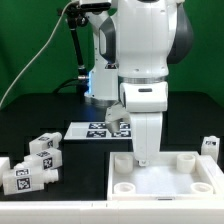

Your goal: Assemble one leg

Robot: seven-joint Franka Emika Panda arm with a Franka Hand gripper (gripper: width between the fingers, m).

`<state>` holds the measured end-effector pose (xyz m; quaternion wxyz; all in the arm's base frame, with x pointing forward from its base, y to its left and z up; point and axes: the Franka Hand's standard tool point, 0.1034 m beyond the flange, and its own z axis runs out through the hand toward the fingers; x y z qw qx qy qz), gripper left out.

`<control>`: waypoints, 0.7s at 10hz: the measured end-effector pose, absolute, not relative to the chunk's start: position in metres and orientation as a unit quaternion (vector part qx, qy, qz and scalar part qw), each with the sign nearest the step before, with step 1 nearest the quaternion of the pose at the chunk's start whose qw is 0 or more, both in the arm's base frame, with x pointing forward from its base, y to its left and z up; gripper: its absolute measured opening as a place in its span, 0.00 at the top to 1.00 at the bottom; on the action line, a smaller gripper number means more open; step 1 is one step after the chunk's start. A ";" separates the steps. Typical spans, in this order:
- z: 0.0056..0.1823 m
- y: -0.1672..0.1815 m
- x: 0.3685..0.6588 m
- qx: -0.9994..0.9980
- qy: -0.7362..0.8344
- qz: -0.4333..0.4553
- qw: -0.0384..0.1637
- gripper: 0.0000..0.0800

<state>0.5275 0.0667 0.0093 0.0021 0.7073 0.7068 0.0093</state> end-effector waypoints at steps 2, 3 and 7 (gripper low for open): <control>0.009 0.067 0.527 0.709 0.705 -0.005 -0.005 0.93; 0.009 0.066 0.527 0.710 0.705 -0.005 -0.005 0.93; 0.020 0.072 0.511 0.734 0.680 -0.008 -0.005 0.43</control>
Offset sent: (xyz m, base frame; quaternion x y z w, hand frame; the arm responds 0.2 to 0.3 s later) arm -0.0092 0.0009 0.0030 -0.0057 0.0053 0.0010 1.0000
